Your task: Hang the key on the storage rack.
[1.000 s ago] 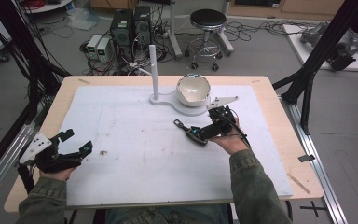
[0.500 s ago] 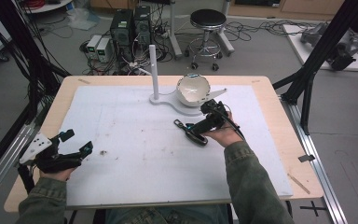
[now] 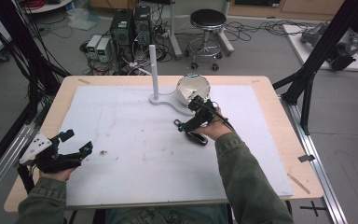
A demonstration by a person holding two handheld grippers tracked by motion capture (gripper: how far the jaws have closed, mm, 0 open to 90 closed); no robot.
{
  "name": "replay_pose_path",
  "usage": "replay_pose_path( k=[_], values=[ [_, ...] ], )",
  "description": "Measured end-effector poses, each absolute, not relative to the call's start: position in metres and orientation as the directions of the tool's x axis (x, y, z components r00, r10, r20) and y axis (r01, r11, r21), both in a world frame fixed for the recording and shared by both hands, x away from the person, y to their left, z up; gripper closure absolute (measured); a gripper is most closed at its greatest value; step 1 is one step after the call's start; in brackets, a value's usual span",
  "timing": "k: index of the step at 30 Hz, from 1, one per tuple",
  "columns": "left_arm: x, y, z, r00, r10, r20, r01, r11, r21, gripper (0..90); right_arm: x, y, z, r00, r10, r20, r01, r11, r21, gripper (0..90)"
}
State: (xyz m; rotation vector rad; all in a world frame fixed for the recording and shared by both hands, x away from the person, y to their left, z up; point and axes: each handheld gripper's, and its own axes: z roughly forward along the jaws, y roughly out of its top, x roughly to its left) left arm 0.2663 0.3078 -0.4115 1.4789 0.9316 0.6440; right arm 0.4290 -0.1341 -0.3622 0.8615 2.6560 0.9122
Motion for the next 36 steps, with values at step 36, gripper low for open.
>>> replay_pose_path(
  k=[36],
  values=[
    [0.266, 0.308, -0.412, 0.529, 0.84, -0.123, 0.18, 0.03, 0.983, 7.3, 0.478, -0.114, -0.417, -0.81, 0.587, 0.024, 0.557, 0.754, 0.349, 13.4]
  ],
)
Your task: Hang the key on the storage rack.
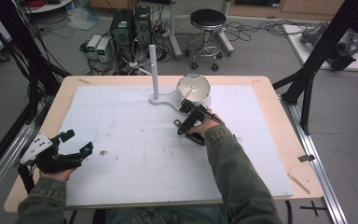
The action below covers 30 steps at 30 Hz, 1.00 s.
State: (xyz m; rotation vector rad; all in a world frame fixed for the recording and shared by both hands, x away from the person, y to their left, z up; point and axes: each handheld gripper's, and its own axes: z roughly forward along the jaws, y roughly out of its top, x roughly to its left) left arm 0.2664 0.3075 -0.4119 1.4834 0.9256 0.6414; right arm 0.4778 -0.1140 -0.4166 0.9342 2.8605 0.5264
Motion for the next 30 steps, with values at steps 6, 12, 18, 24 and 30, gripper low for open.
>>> replay_pose_path(
  k=[6, 12, 18, 24, 30],
  values=[
    [0.267, 0.308, -0.412, 0.531, 0.838, -0.126, 0.184, 0.032, 0.982, 7.3, 0.48, -0.117, -0.416, -0.798, 0.595, 0.093, 0.592, 0.745, 0.307, 35.8],
    [0.268, 0.308, -0.412, 0.532, 0.837, -0.128, 0.185, 0.033, 0.982, 7.3, 0.48, -0.116, -0.414, -0.803, 0.587, 0.103, 0.587, 0.748, 0.31, 49.6],
    [0.268, 0.308, -0.412, 0.531, 0.837, -0.13, 0.183, 0.036, 0.982, 7.3, 0.478, -0.113, -0.413, -0.808, 0.581, 0.099, 0.58, 0.755, 0.306, 60.1],
    [0.267, 0.309, -0.412, 0.527, 0.84, -0.133, 0.181, 0.041, 0.983, 7.3, 0.474, -0.106, -0.413, -0.805, 0.593, 0.036, 0.575, 0.763, 0.294, 71.4],
    [0.267, 0.309, -0.412, 0.527, 0.839, -0.133, 0.181, 0.042, 0.983, 7.3, 0.474, -0.107, -0.413, -0.796, 0.603, 0.047, 0.588, 0.753, 0.295, 74.4]
  ],
)
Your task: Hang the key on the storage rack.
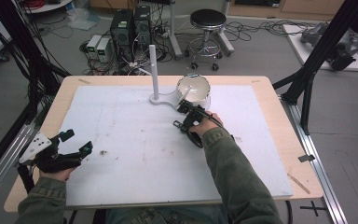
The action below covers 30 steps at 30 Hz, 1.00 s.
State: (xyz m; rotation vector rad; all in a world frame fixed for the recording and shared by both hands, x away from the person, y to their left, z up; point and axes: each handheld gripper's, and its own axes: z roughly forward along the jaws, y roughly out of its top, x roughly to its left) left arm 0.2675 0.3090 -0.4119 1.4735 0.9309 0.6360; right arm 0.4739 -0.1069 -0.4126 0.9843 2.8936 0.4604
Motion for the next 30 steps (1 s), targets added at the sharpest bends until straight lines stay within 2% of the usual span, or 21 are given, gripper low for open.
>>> replay_pose_path(
  k=[1, 4, 9, 19, 30],
  values=[
    [0.267, 0.309, -0.412, 0.527, 0.839, -0.133, 0.181, 0.042, 0.983, 7.4, 0.474, -0.108, -0.413, -0.8, 0.595, 0.08, 0.589, 0.753, 0.294, 82.3],
    [0.267, 0.309, -0.412, 0.527, 0.84, -0.133, 0.182, 0.041, 0.982, 7.3, 0.471, -0.105, -0.412, -0.81, 0.585, 0.044, 0.571, 0.768, 0.29, 82.9],
    [0.267, 0.309, -0.412, 0.528, 0.839, -0.133, 0.18, 0.042, 0.983, 7.3, 0.472, -0.108, -0.412, -0.805, 0.588, 0.082, 0.583, 0.757, 0.296, 84.0],
    [0.267, 0.31, -0.412, 0.527, 0.839, -0.133, 0.181, 0.042, 0.982, 7.3, 0.472, -0.11, -0.41, -0.808, 0.583, 0.084, 0.579, 0.758, 0.302, 84.7],
    [0.268, 0.309, -0.412, 0.526, 0.839, -0.14, 0.18, 0.051, 0.982, 7.3, 0.466, -0.122, -0.39, -0.794, 0.598, 0.109, 0.594, 0.726, 0.347, 84.5]
  ],
)
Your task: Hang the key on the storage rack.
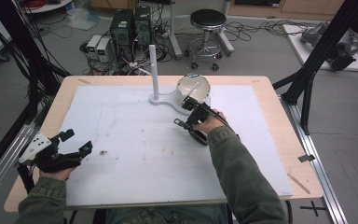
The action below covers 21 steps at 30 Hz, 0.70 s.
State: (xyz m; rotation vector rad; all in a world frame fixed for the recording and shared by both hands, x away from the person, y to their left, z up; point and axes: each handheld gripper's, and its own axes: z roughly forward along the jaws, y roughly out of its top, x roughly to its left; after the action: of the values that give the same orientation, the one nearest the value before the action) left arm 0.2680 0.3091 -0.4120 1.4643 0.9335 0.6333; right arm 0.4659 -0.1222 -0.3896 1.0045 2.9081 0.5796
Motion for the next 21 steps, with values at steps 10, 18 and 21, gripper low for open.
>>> replay_pose_path(
  k=[10, 18, 21],
  values=[
    [0.268, 0.309, -0.412, 0.527, 0.838, -0.143, 0.18, 0.054, 0.982, 7.3, 0.462, -0.126, -0.349, -0.799, 0.596, 0.082, 0.574, 0.714, 0.401, 84.4],
    [0.267, 0.31, -0.412, 0.528, 0.837, -0.141, 0.182, 0.051, 0.982, 7.3, 0.462, -0.122, -0.326, -0.805, 0.589, 0.075, 0.559, 0.71, 0.428, 84.4],
    [0.267, 0.31, -0.412, 0.527, 0.838, -0.141, 0.182, 0.05, 0.982, 7.3, 0.462, -0.122, -0.321, -0.804, 0.59, 0.079, 0.559, 0.702, 0.441, 84.3]
  ],
)
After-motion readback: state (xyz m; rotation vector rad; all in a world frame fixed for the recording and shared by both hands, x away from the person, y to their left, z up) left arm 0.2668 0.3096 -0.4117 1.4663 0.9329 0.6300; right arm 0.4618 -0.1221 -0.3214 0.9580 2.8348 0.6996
